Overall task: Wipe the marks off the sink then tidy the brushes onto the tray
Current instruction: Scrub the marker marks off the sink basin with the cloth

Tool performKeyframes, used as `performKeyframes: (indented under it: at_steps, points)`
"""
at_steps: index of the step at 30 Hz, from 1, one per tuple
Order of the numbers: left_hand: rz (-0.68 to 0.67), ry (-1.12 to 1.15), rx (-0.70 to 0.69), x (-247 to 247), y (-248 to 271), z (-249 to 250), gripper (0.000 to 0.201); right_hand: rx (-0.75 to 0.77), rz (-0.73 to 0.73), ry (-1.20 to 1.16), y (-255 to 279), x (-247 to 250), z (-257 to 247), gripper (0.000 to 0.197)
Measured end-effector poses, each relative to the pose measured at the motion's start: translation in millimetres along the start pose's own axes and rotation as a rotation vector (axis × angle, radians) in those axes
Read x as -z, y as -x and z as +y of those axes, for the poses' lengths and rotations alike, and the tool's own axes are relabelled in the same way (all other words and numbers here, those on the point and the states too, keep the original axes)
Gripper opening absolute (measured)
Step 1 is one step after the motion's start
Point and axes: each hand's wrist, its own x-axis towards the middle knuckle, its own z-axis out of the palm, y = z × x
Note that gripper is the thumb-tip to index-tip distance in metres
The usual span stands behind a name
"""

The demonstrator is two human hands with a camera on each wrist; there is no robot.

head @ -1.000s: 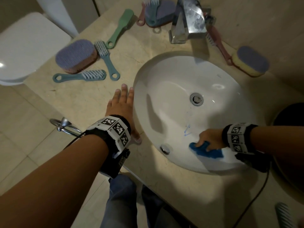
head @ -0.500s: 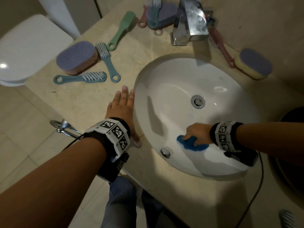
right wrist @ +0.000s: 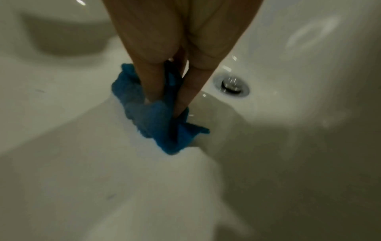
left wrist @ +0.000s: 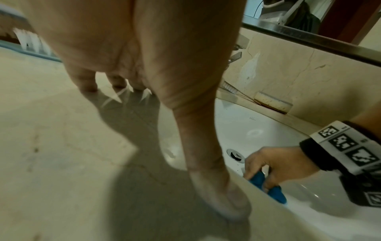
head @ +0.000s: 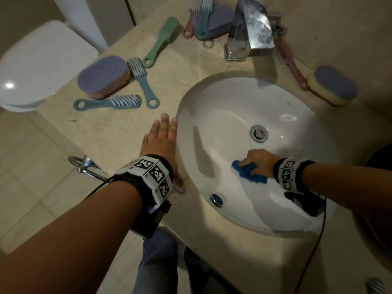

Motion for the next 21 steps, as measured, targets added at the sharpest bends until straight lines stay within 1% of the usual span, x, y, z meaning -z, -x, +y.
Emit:
performKeyframes:
  at_steps: [1,2,3,5,6,7,8,9,10,11,13,14,15,17,18,19,20,21]
  points:
    - [-0.004,-0.003,0.001,0.5,0.7,0.4,0.163,0.022,0.038,-0.031,-0.9,5.0,1.2,0.022]
    - [-0.006,-0.007,0.003,1.1,0.9,0.5,0.163,-0.001,0.059,-0.027,-4.1,6.5,2.8,0.018]
    - [-0.006,-0.011,0.004,1.8,1.1,0.6,0.163,-0.008,0.069,0.051,-4.6,4.6,0.7,0.018]
    - [-0.01,-0.017,0.011,2.1,1.1,1.1,0.162,0.044,0.044,0.177,-5.6,-10.7,0.1,0.038]
    - [-0.012,-0.021,0.016,2.6,1.1,1.5,0.162,0.078,0.013,0.238,-4.2,-17.9,1.2,0.044]
    - [-0.016,-0.024,0.019,2.7,1.4,2.1,0.162,0.099,-0.007,0.253,-5.3,-23.6,4.4,0.046]
    - [-0.019,-0.023,0.022,2.8,1.8,2.6,0.162,0.097,0.022,0.242,-6.2,-22.6,4.4,0.046]
    - [-0.024,-0.022,0.024,3.6,2.4,3.3,0.161,0.057,0.071,0.18,-10.2,-17.0,3.9,0.045]
    - [-0.028,-0.02,0.023,4.6,2.9,4.0,0.161,0.037,0.15,0.143,-18.0,-11.4,6.5,0.045]
    - [-0.026,-0.016,0.023,5.1,3.2,4.1,0.161,-0.013,0.216,0.109,-22.7,-3.6,8.1,0.045]
    - [-0.024,-0.014,0.026,5.8,4.7,3.9,0.161,-0.1,0.314,0.129,-30.2,9.5,10.3,0.047]
    - [-0.025,-0.012,0.024,5.9,4.7,3.8,0.161,-0.096,0.33,0.143,-33.3,10.4,13.0,0.047]
    - [-0.024,-0.01,0.022,5.9,4.8,3.8,0.161,-0.081,0.315,0.107,-33.2,9.0,11.6,0.044]
    - [-0.025,-0.012,0.02,6.5,4.7,3.1,0.161,0.003,0.252,0.041,-24.8,1.0,2.4,0.037]
    - [-0.024,-0.014,0.02,6.5,4.7,2.8,0.162,0.073,0.228,-0.002,-21.8,-5.7,0.9,0.041]
    - [-0.024,-0.014,0.017,6.1,4.5,3.1,0.162,0.12,0.231,-0.005,-19.0,-15.4,-1.4,0.049]
    - [-0.027,-0.019,0.019,5.1,4.7,3.3,0.162,0.118,0.253,0.056,-15.3,-24.2,-6.8,0.056]
    - [-0.029,-0.019,0.021,5.0,5.3,2.9,0.162,0.077,0.244,0.135,-14.6,-30.5,-10.7,0.058]
